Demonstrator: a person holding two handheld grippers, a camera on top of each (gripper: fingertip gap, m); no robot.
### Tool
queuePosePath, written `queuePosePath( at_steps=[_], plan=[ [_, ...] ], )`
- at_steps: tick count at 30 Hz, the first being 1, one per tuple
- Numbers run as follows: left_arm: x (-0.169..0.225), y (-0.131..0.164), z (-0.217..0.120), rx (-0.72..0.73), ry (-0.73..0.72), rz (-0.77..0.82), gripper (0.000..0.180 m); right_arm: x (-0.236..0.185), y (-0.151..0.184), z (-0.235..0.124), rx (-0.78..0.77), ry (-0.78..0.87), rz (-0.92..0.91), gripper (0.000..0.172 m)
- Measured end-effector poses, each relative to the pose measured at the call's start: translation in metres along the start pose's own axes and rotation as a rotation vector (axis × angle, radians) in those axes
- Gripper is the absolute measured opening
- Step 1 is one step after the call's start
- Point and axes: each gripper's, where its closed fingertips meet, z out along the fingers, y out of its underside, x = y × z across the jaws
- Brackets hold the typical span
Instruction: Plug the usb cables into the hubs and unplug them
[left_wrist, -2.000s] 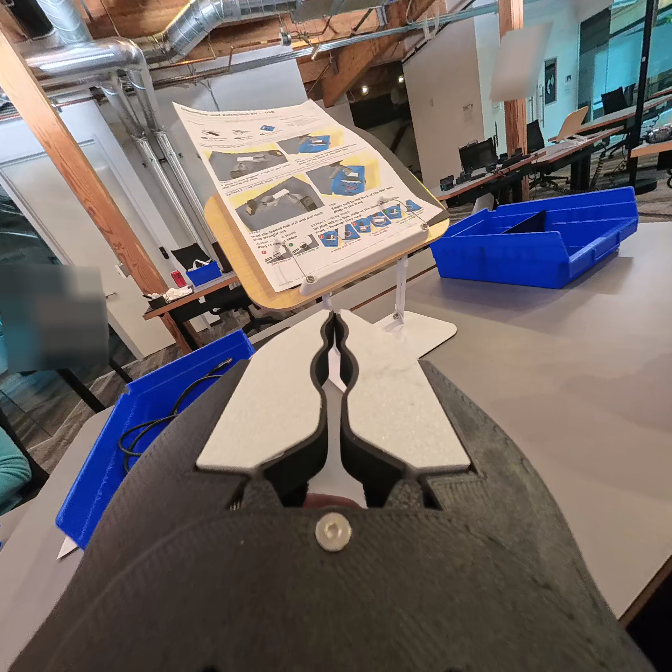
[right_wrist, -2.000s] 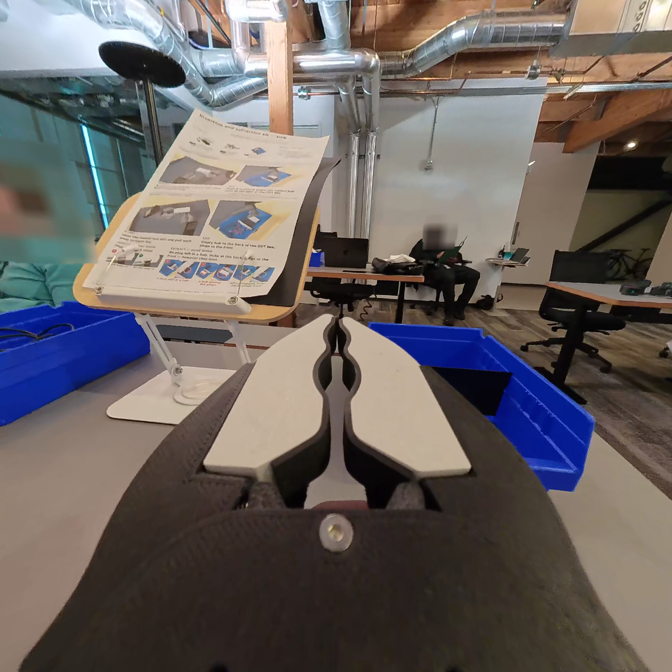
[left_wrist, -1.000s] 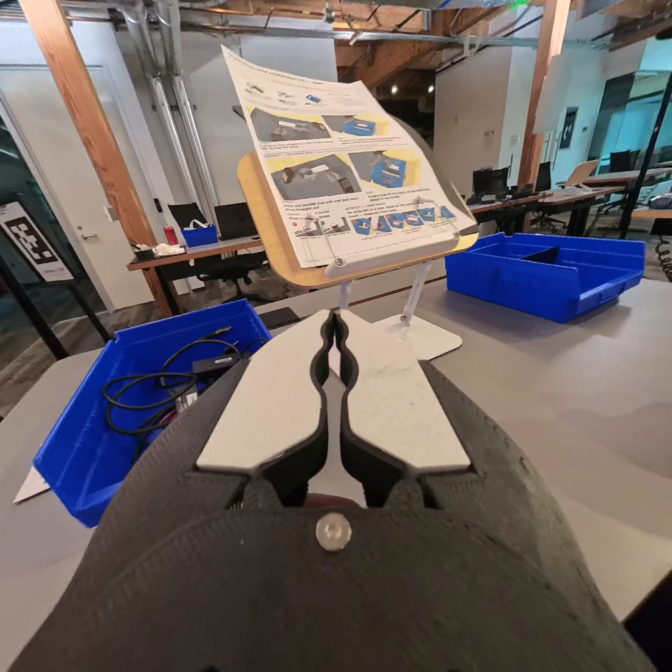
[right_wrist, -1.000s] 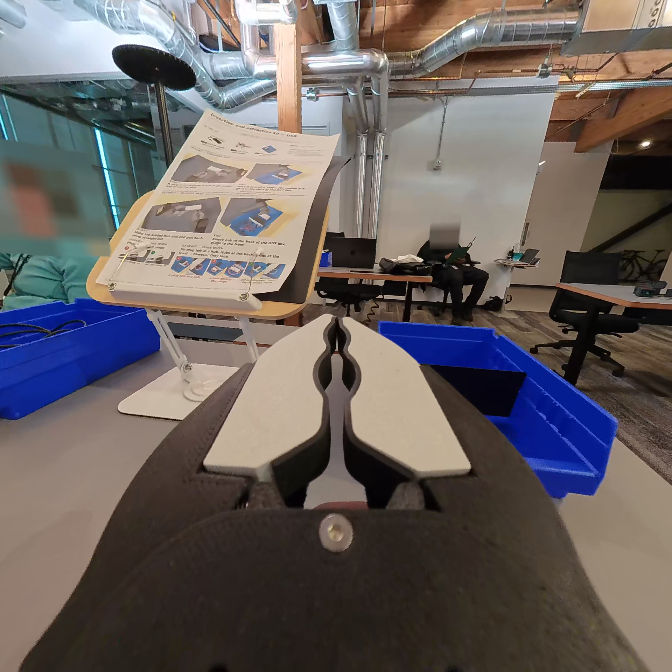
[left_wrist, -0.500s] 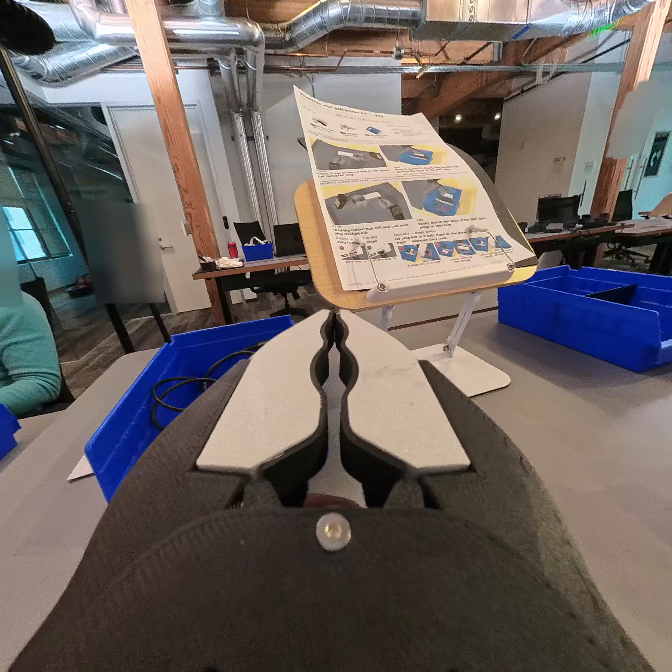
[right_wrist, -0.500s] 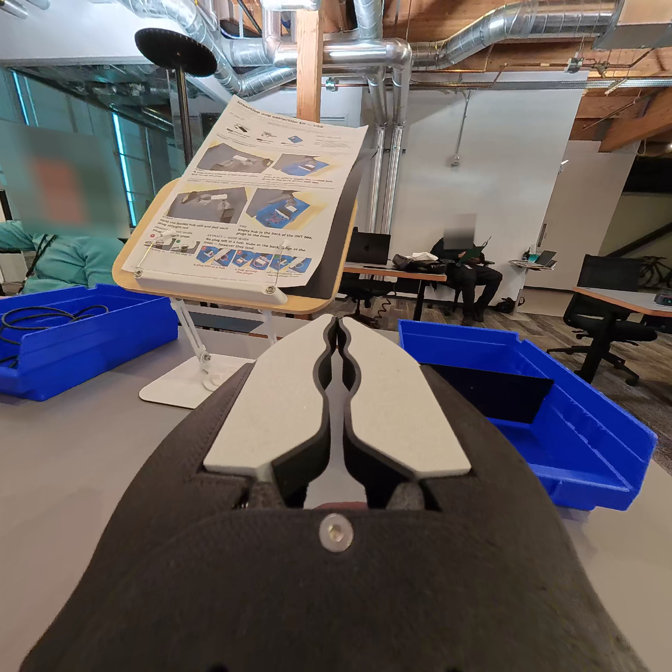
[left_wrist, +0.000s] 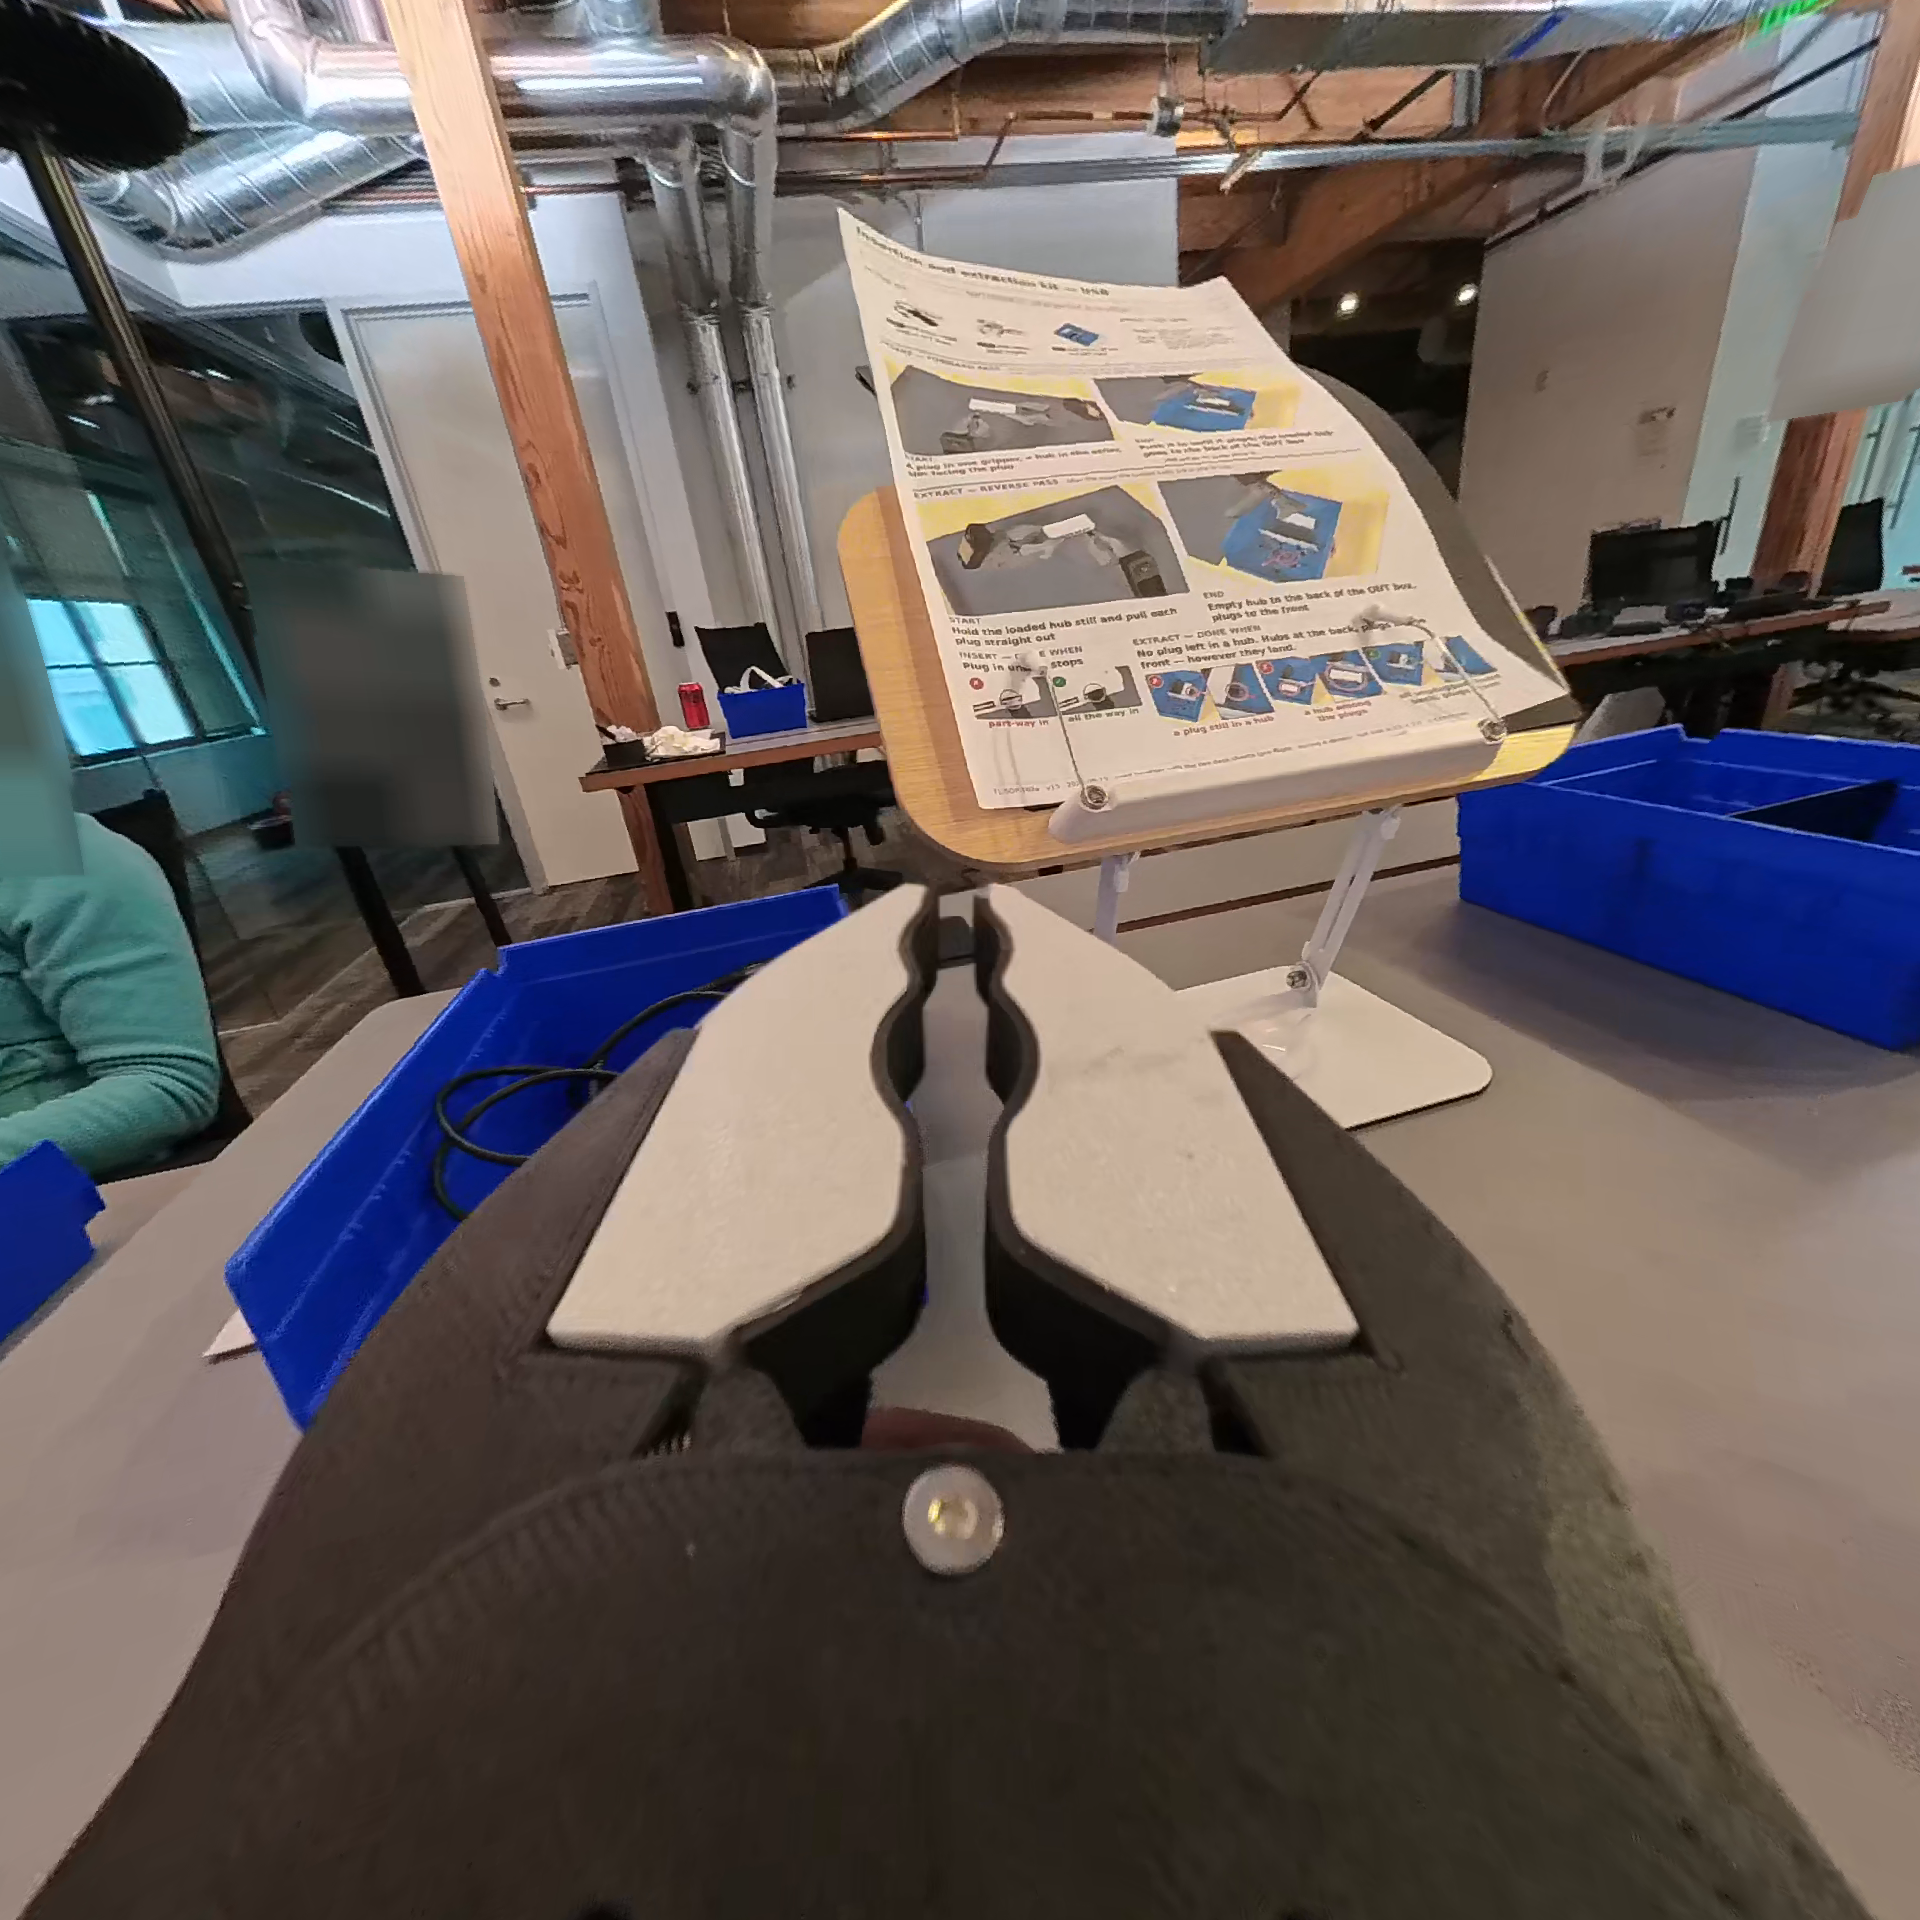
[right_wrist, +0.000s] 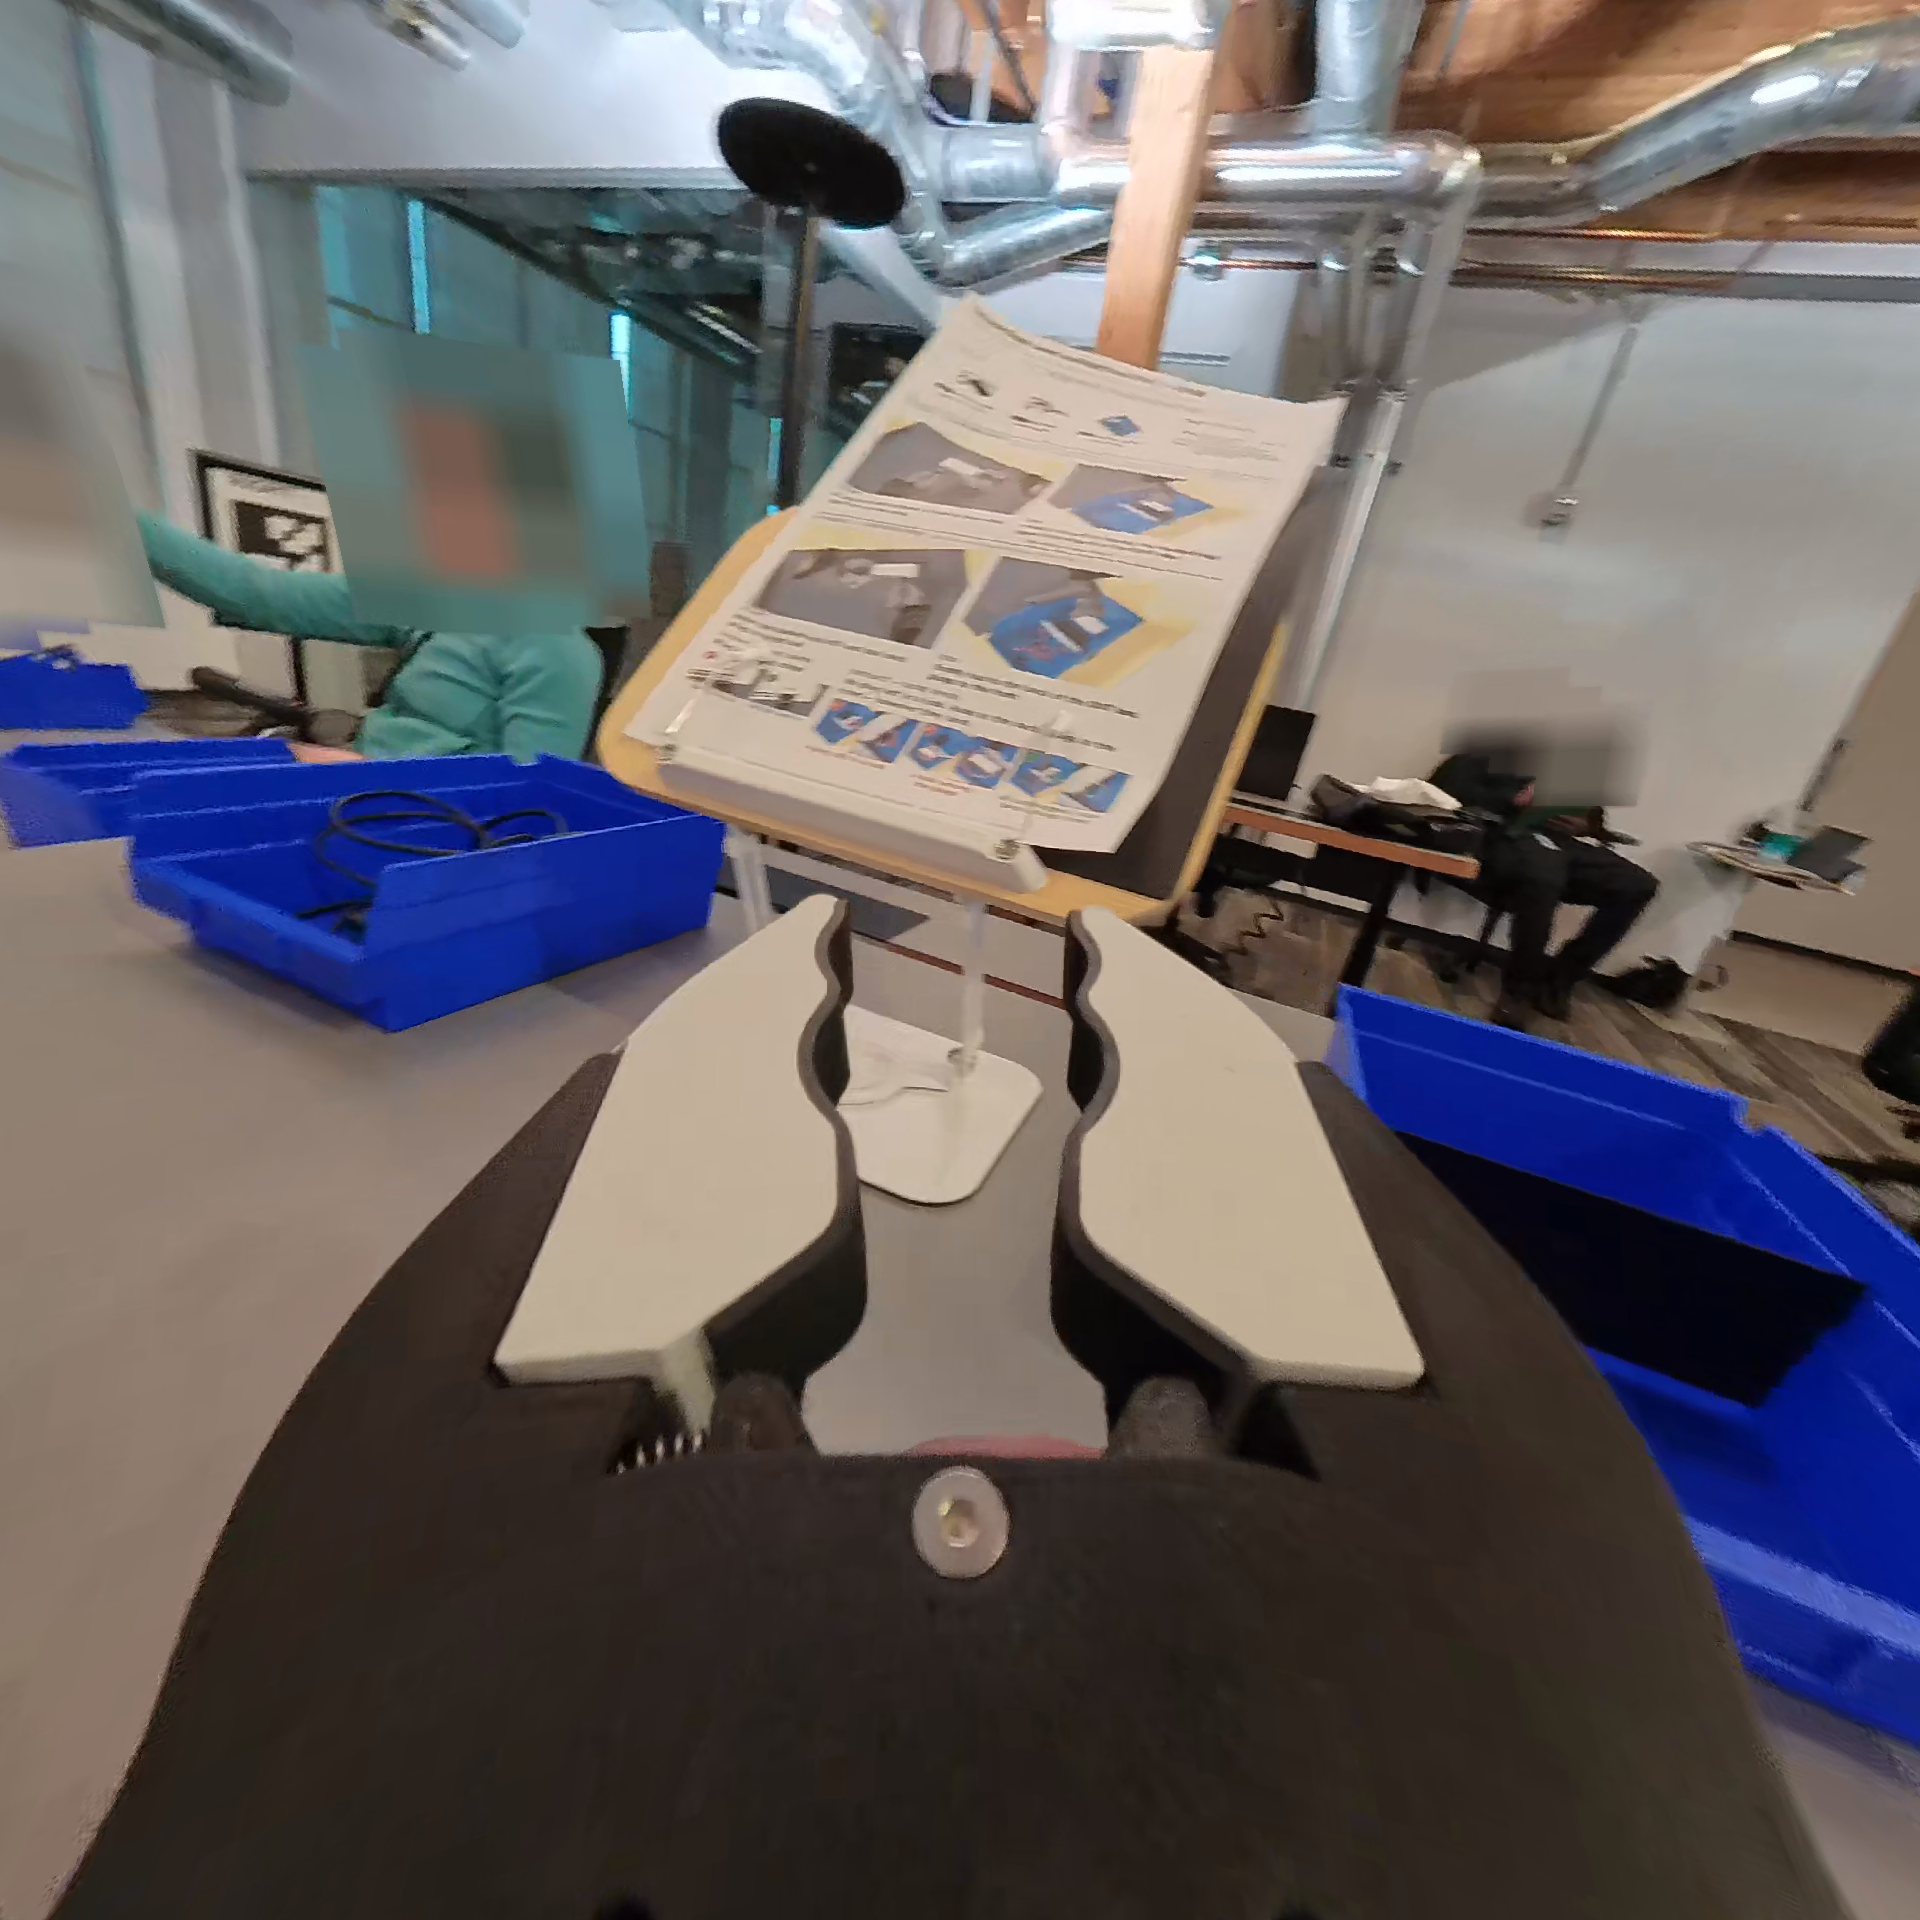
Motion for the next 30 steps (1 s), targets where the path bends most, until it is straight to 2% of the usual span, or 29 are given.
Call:
queuePosePath(
  at_steps=[2,4,5,6,14,17,22,25,28,30],
  plan=[
    [0.007,0.001,0.003,-0.010,-0.001,0.027,0.007,-0.023,-0.006,0.000,0.009,-0.092,-0.018,0.036],
    [0.017,0.004,0.008,-0.024,0.026,0.037,0.000,-0.050,-0.013,-0.002,0.016,-0.195,-0.049,0.017],
    [0.023,0.005,0.010,-0.034,0.037,0.039,0.000,-0.065,-0.018,-0.005,0.034,-0.247,-0.070,0.000],
    [0.029,0.007,0.013,-0.050,0.048,0.045,0.000,-0.080,-0.023,-0.008,0.048,-0.294,-0.092,0.000],
    [0.068,0.015,0.036,-0.070,0.042,0.091,0.000,-0.189,-0.048,-0.028,0.115,-0.544,-0.255,0.000],
    [0.082,0.018,0.046,-0.075,0.070,0.045,0.000,-0.225,-0.049,-0.034,0.119,-0.630,-0.290,0.000],
    [0.101,0.018,0.056,-0.078,0.107,0.015,0.000,-0.253,-0.041,-0.033,0.115,-0.698,-0.290,0.001],
    [0.108,0.019,0.059,-0.080,0.103,0.052,0.000,-0.258,-0.037,-0.031,0.109,-0.704,-0.305,0.026],
    [0.113,0.023,0.063,-0.100,0.098,0.115,0.000,-0.268,-0.032,-0.039,0.113,-0.771,-0.390,0.028],
    [0.118,0.029,0.066,-0.130,0.113,0.148,0.000,-0.282,-0.019,-0.052,0.067,-0.888,-0.474,0.034]
  ],
)
